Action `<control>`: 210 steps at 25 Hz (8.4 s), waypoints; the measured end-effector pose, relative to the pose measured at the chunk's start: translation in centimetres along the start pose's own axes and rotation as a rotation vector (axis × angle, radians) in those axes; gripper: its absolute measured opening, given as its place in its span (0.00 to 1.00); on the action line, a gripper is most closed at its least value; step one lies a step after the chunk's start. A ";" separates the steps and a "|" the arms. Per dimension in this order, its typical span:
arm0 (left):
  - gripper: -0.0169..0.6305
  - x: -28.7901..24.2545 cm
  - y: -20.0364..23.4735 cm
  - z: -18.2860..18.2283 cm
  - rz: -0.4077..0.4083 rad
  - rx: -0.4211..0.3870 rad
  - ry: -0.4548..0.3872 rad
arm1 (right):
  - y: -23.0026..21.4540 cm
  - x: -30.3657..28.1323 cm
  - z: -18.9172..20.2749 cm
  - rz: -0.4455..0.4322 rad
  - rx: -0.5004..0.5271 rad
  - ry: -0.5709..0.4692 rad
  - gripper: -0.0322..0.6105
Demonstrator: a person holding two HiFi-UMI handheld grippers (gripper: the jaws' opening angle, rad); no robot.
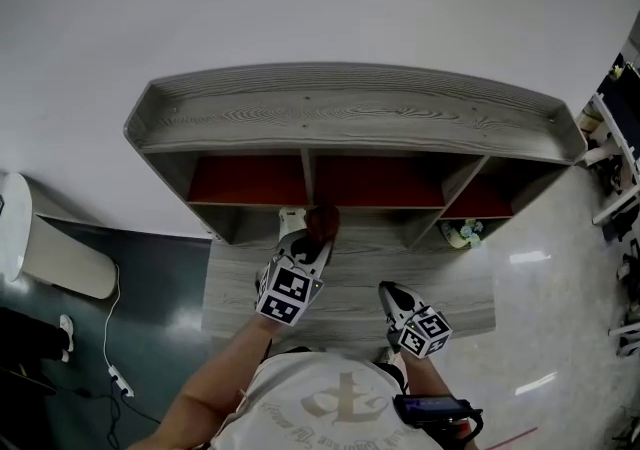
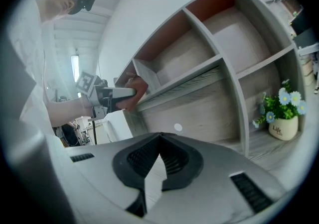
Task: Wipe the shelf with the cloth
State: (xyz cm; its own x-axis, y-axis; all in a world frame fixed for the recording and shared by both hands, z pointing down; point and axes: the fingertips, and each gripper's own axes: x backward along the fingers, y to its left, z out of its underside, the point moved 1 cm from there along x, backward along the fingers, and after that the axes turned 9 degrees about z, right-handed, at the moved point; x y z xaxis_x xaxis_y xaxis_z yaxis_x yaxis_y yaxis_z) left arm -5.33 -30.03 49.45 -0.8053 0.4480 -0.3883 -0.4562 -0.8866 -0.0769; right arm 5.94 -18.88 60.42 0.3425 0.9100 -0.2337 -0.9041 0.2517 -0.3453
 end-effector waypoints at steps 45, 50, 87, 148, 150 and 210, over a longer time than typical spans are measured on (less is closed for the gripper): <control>0.13 -12.6 6.5 -6.1 -0.441 0.270 0.265 | -17.7 8.6 -3.1 -0.093 -0.047 0.007 0.06; 0.13 -14.4 4.8 -6.8 -0.387 0.270 0.274 | -19.2 9.8 -3.3 -0.079 -0.046 0.003 0.06; 0.13 -23.2 -10.3 -12.0 -0.020 0.258 0.202 | -25.2 16.4 -2.9 -0.061 -0.073 -0.013 0.06; 0.13 -41.9 -19.3 -13.4 -0.092 0.314 0.298 | -32.2 21.5 -3.0 0.069 -0.169 -0.084 0.06; 0.13 -40.7 -17.9 -12.9 -0.139 0.351 0.287 | -32.1 21.0 -2.9 0.057 -0.170 -0.079 0.06; 0.13 -0.7 -29.9 12.6 -0.316 0.528 -0.029 | -10.0 20.1 0.8 -0.369 0.115 0.114 0.05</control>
State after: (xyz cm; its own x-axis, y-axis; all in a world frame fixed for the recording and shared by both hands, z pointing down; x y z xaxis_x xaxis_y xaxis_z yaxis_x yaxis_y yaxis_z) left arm 4.12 -2.42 63.58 -0.6073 0.6893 -0.3950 -0.7943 -0.5369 0.2843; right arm 21.66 -2.88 59.87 0.6697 0.7111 -0.2143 -0.7357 0.5958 -0.3221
